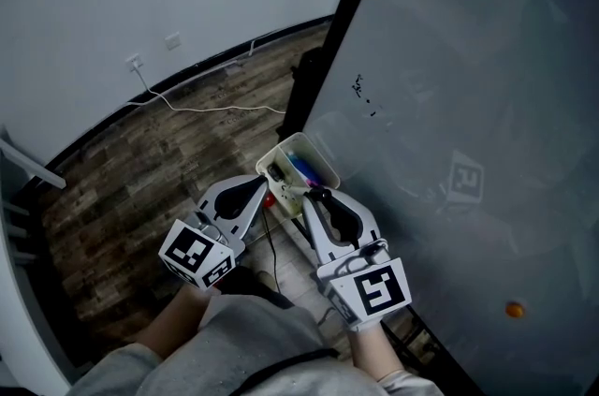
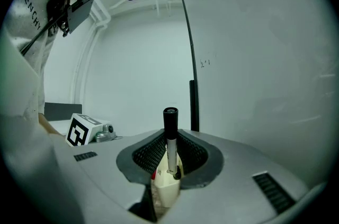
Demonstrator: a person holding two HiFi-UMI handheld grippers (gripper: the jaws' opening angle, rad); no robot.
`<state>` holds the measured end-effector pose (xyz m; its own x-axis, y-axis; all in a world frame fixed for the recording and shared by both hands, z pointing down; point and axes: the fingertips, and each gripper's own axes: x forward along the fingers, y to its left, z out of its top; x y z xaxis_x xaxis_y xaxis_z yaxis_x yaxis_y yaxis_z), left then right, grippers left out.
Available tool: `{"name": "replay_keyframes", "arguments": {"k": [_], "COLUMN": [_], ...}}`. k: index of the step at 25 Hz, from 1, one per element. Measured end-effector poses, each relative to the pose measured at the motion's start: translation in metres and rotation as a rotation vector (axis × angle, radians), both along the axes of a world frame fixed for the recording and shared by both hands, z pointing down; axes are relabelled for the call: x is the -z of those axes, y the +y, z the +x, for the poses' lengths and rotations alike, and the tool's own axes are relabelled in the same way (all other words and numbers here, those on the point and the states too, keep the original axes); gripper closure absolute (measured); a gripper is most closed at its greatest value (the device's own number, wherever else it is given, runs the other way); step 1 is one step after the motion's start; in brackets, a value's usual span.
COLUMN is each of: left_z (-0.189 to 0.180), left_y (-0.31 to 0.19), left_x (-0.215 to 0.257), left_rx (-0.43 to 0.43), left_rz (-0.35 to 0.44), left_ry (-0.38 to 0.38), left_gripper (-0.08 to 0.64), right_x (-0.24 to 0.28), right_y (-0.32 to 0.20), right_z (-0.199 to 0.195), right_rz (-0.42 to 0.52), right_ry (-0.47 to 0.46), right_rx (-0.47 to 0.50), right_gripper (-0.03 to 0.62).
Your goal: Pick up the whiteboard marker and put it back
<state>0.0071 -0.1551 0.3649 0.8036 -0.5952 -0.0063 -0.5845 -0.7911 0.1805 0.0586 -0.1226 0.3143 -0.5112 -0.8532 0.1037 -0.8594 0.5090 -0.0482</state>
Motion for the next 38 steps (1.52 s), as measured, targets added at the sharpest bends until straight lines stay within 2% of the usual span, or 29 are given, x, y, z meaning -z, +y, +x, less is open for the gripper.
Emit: {"name": "replay_keyframes", "arguments": {"k": [10, 16, 29, 35, 38], "left_z": [-0.002, -0.003, 0.0, 0.0, -0.001], "left_y": [-0.002, -0.003, -0.005, -0.004, -0.004], "left_x": [0.0, 0.002, 0.007, 0.011, 0.012], "left_rx": [0.008, 0.005, -0.016, -0.02, -0.021], "left_rz": [-0.002, 0.002, 0.013, 0.013, 0.012], "left_ry": [0.002, 0.006, 0.015, 0.025, 0.027], "left_gripper": [0.549, 0.549, 0.549, 0.549, 0.549], "right_x": [0.011, 0.013, 0.035, 0.04, 0.049], "right_y": [0.0, 0.0, 0.001, 0.004, 0.005], "right_z": [-0.002, -0.001, -0.008, -0.006, -0.009], "right_rz": [0.024, 0.012, 0.065, 0.063, 0.095], "right_ry": [-0.01, 0.018, -0.005, 0.017, -0.002], "right_rx": [0.015, 0.004, 0.02, 0.005, 0.016], "right_gripper": [0.517, 0.516, 0.517, 0.517, 0.516]}}
